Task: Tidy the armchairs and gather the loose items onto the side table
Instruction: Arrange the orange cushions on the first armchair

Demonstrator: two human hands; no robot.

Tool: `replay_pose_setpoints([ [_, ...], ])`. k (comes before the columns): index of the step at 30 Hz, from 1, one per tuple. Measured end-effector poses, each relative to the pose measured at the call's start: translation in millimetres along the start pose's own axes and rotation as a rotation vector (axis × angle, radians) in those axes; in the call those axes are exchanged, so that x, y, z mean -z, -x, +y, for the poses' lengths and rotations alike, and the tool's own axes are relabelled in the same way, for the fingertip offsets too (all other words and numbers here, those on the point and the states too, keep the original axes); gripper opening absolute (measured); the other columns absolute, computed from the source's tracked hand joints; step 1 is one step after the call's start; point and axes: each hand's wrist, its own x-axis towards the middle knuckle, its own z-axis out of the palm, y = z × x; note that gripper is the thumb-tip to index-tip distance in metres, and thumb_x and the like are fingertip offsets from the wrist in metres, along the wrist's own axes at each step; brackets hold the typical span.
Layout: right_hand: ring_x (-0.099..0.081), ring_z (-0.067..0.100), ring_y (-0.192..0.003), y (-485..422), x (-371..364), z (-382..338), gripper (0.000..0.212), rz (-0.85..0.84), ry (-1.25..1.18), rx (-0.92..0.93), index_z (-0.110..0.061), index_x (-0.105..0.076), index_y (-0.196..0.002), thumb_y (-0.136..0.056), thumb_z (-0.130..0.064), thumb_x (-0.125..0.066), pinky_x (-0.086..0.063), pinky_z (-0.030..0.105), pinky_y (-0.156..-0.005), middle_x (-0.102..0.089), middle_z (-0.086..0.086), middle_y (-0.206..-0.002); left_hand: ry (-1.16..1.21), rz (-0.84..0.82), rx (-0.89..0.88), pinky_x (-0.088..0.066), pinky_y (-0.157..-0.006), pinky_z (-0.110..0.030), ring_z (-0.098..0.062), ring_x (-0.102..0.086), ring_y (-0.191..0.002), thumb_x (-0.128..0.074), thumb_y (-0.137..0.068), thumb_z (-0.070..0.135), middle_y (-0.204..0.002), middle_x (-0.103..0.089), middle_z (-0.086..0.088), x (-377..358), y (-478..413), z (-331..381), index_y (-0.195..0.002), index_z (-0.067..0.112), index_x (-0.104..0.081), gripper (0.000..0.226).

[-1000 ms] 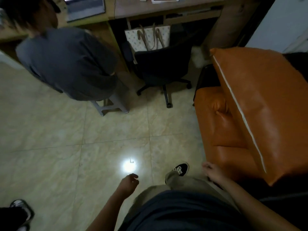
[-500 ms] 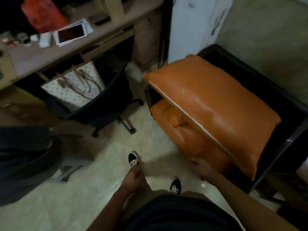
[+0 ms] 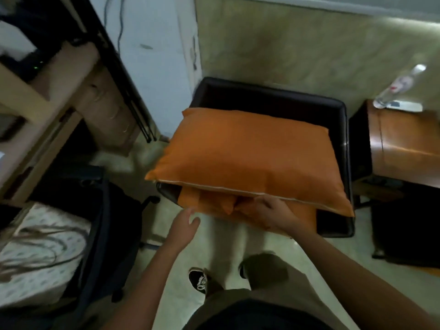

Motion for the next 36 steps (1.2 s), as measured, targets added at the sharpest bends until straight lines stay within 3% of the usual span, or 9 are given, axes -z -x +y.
replay_pose_setpoints([
  [3,-0.068,0.015,-0.098,0,10,-3,0.029,0.054,-0.012,-0.025,-0.033,-0.061,-0.127,-0.1,-0.033,-0.054,-0.058,0.04,-0.086,-0.07,-0.009,-0.114,-0.049,0.047,-0.112,-0.037,-0.109,-0.037,-0.021,-0.041,-0.136,-0.058,-0.098,0.024,-0.146,-0.044,-0.003,19,-29,36,-0.144,0.018,-0.046,0.048],
  [6,-0.051,0.02,-0.127,-9,28,7,0.045,0.185,0.06,0.004,-0.02,-0.048,-0.143,-0.099,-0.017,-0.055,-0.043,0.035,-0.104,-0.053,0.001,-0.137,-0.183,0.117,-0.205,-0.03,-0.115,-0.046,-0.027,-0.016,-0.149,-0.059,-0.097,0.033,-0.162,-0.016,-0.002,18,-53,54,-0.151,0.024,-0.035,0.059],
  [10,-0.033,0.028,-0.142,-33,62,22,0.056,0.289,0.188,0.021,-0.024,-0.041,-0.15,-0.097,-0.023,-0.058,-0.032,0.044,-0.114,-0.04,0.006,-0.151,-0.357,0.163,-0.299,-0.024,-0.119,-0.053,-0.025,0.001,-0.153,-0.06,-0.094,0.044,-0.167,-0.002,-0.001,4,-80,81,-0.155,0.032,-0.024,0.072],
  [13,-0.019,0.029,-0.15,-56,88,31,0.065,0.312,0.298,0.02,-0.031,-0.028,-0.155,-0.097,-0.037,-0.056,-0.024,0.05,-0.12,-0.026,0.002,-0.161,-0.456,0.078,-0.242,-0.016,-0.118,-0.061,-0.026,0.012,-0.153,-0.06,-0.089,0.057,-0.167,0.011,0.0,-11,-107,105,-0.156,0.04,-0.009,0.086],
  [18,0.016,0.023,-0.154,-81,98,41,0.075,0.185,0.44,0.006,-0.042,-0.007,-0.157,-0.097,-0.049,-0.051,0.006,0.054,-0.121,0.008,-0.005,-0.168,-0.545,-0.041,-0.094,-0.011,-0.117,-0.065,-0.03,0.026,-0.148,-0.061,-0.081,0.07,-0.159,0.035,0.003,-33,-143,119,-0.153,0.046,0.013,0.106],
  [22,0.027,0.024,-0.15,-89,103,42,0.079,0.162,0.474,0.022,-0.044,0.001,-0.157,-0.096,-0.052,-0.048,0.014,0.053,-0.12,0.02,-0.005,-0.166,-0.586,-0.034,-0.068,-0.013,-0.116,-0.068,-0.033,0.024,-0.149,-0.061,-0.083,0.067,-0.158,0.037,0.0,-36,-166,122,-0.148,0.049,0.021,0.106],
  [27,0.033,0.023,-0.148,-106,100,36,0.084,0.194,0.521,-0.04,-0.047,0.012,-0.155,-0.094,-0.06,-0.044,0.018,0.052,-0.119,0.028,-0.008,-0.163,-0.576,-0.044,-0.085,-0.01,-0.115,-0.069,-0.029,0.027,-0.148,-0.061,-0.086,0.062,-0.159,0.034,0.0,-32,-192,128,-0.152,0.046,0.013,0.1],
  [32,0.034,0.021,-0.147,-121,87,28,0.097,0.251,0.511,-0.115,-0.044,0.021,-0.153,-0.087,-0.072,-0.044,0.021,0.051,-0.118,0.03,-0.006,-0.162,-0.608,-0.047,-0.128,-0.005,-0.115,-0.068,-0.028,0.028,-0.148,-0.058,-0.087,0.065,-0.162,0.029,-0.002,-26,-224,135,-0.154,0.045,0.009,0.097],
  [36,0.029,0.023,-0.15,-135,83,17,0.103,0.302,0.477,-0.158,-0.041,0.017,-0.155,-0.082,-0.078,-0.044,0.017,0.052,-0.12,0.025,-0.004,-0.165,-0.594,-0.104,-0.189,0.0,-0.114,-0.068,-0.028,0.025,-0.149,-0.059,-0.086,0.065,-0.163,0.025,-0.004,-13,-257,146,-0.153,0.047,0.009,0.098],
])
